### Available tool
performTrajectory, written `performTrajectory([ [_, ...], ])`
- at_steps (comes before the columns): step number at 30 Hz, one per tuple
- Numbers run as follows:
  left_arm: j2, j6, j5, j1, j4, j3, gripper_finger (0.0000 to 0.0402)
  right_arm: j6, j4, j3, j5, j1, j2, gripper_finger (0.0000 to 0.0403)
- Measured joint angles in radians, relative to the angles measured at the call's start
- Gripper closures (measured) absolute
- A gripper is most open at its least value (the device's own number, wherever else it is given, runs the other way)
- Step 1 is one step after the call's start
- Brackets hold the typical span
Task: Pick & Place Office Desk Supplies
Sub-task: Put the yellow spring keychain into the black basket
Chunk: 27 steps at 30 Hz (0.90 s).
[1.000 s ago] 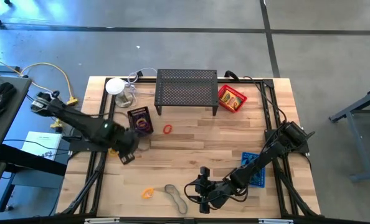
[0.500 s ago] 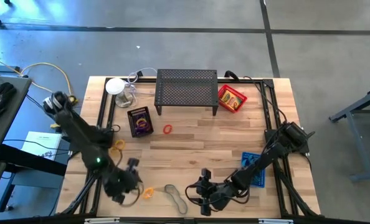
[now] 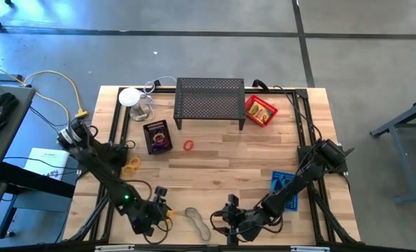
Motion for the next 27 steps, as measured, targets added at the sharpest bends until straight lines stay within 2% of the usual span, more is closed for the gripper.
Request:
performTrajectory([
  [9, 0.013, -0.179, 0.005, 0.004, -0.061, 0.000, 0.0259, 0.011, 0.003, 0.000, 0.001, 0.000, 0.000, 0.0182],
  [27, 0.088, -0.272, 0.020, 0.002, -0.077, 0.003, 0.0261, 0.011, 0.000, 0.000, 0.001, -0.001, 0.000, 0.0182],
])
